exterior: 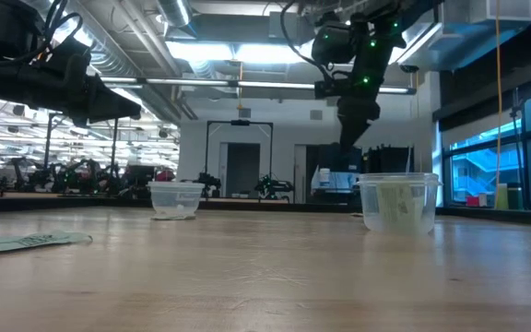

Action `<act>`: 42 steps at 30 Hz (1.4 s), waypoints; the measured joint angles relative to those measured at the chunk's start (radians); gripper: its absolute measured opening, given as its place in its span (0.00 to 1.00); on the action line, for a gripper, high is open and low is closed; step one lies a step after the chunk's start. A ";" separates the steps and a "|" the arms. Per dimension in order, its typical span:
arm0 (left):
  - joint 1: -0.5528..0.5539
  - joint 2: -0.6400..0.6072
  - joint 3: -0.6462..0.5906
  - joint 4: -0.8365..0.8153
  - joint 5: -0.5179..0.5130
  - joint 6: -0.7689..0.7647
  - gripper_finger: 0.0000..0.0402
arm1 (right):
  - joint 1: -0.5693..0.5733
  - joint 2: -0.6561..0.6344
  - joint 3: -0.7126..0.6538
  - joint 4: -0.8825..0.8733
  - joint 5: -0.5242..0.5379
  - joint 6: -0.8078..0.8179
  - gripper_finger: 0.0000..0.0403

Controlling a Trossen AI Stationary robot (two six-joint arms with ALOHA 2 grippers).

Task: Pick and place Stevia / Truvia into bins
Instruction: Put the stevia packet into the bottom transparent container

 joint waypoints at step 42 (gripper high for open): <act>0.000 0.000 0.000 -0.034 0.000 0.000 0.16 | -0.114 0.266 0.000 -0.005 -0.030 -0.041 0.46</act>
